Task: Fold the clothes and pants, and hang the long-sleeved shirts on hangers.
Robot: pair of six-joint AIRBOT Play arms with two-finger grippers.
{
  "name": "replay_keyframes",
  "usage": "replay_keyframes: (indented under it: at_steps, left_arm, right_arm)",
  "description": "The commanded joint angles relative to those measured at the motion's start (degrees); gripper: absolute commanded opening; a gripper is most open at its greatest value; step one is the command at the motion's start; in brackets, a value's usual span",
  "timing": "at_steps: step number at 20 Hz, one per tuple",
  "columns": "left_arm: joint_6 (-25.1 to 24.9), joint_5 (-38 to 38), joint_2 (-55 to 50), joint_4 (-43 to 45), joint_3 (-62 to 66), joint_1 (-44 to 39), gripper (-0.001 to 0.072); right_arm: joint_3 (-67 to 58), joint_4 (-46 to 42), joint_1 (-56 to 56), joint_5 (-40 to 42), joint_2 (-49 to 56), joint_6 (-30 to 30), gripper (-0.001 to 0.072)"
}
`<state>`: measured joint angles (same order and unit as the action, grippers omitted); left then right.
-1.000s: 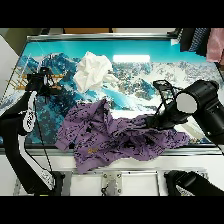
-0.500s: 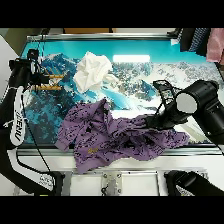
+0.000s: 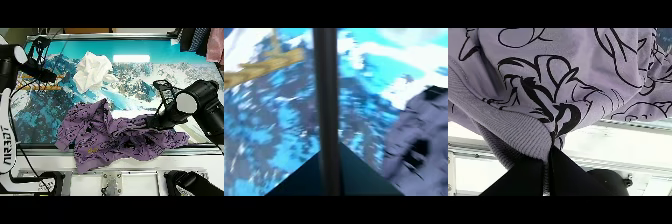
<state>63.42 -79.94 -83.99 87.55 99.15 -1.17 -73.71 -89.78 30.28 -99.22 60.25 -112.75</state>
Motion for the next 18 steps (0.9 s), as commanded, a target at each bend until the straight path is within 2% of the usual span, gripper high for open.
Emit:
replay_keyframes:
  at_steps: [1,3,6,7,9,10,11,15,18]
  left_arm:
    - [-22.6,-14.4,5.9,-18.8,0.0,-0.3,0.0018]
    - [-23.8,-21.6,6.8,-19.4,0.0,-0.3,0.0019]
    - [-24.2,-25.1,6.9,-16.6,0.0,-0.3,0.0019]
    - [-27.6,-25.1,7.0,-17.0,-0.3,-0.3,0.0018]
    - [-41.6,-25.1,8.6,-20.0,-4.3,-0.3,0.0018]
    - [-46.1,-25.0,9.6,-22.3,-7.4,-0.3,0.0018]
    - [-47.9,-25.1,10.5,-23.9,-10.4,-0.3,0.0018]
    - [-49.4,-25.2,13.8,-24.5,-21.7,-0.3,0.0018]
    - [-52.6,-24.8,16.3,-24.6,-28.7,-0.3,0.0018]
  right_arm:
    - [0.0,0.0,0.0,0.0,0.0,0.0,0.0018]
    - [0.0,0.0,0.0,0.0,0.0,0.0,0.0018]
    - [0.0,0.0,0.0,0.0,0.0,0.0,0.0018]
    - [0.0,0.0,0.0,0.0,0.0,0.0,0.0018]
    - [0.0,0.0,0.0,0.0,0.0,0.0,0.0018]
    - [0.0,0.0,0.0,0.0,0.0,0.0,0.0018]
    - [0.0,0.0,0.0,0.0,0.0,0.0,0.0018]
    - [0.0,0.0,0.0,0.0,0.0,0.0,0.0018]
    - [0.0,0.0,0.0,0.0,0.0,0.0,0.0018]
